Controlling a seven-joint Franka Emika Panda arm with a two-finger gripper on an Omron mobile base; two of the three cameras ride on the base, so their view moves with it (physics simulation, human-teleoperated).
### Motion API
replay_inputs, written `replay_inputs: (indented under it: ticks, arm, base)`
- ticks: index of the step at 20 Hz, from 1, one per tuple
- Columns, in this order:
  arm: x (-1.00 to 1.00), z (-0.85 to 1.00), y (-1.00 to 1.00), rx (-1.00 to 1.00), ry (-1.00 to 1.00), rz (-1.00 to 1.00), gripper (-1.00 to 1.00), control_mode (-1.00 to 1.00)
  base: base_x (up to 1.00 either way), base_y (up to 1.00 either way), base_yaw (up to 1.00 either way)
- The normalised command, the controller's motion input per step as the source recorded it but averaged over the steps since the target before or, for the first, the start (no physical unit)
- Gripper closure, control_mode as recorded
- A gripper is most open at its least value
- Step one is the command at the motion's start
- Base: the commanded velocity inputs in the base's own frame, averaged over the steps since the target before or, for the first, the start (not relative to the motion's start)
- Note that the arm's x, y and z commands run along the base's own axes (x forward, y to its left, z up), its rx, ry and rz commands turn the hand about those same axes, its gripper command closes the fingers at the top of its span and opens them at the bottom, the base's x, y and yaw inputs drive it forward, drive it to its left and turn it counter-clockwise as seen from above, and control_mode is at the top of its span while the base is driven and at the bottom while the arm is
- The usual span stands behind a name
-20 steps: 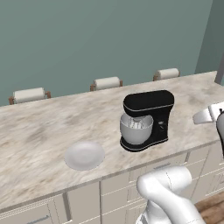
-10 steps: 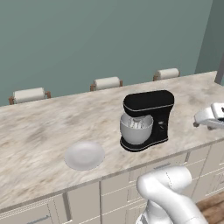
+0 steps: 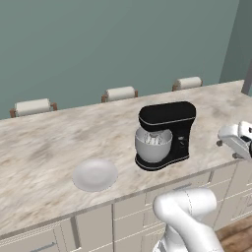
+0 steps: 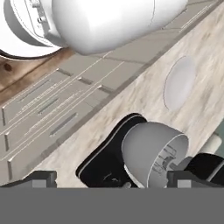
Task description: Add butter and sugar cubes to the stand mixer bowl and then turn on the stand mixer to begin making frosting.
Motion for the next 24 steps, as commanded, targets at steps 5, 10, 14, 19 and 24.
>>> replay_inputs:
  ticks: [5, 10, 14, 19, 24]
  arm:
    - [0.11, 0.0, 0.0, 0.29, 0.35, -0.02, -1.0, -1.0]
    - [0.12, 0.0, 0.0, 0.32, 0.29, -0.05, -1.0, -1.0]
    - [0.0, -0.1, 0.0, 0.21, 0.05, -0.28, -1.0, -1.0]
    - [0.01, -0.16, 0.19, 0.16, 0.07, -0.39, -1.0, -1.0]
    - [0.07, -0.05, 0.11, 0.21, 0.23, -0.37, -1.0, -1.0]
  base:
    - [0.0, 0.0, 0.0]
    - [0.0, 0.0, 0.0]
    - [0.0, 0.0, 0.0]
    - [0.0, 0.0, 0.0]
    - [0.0, 0.0, 0.0]
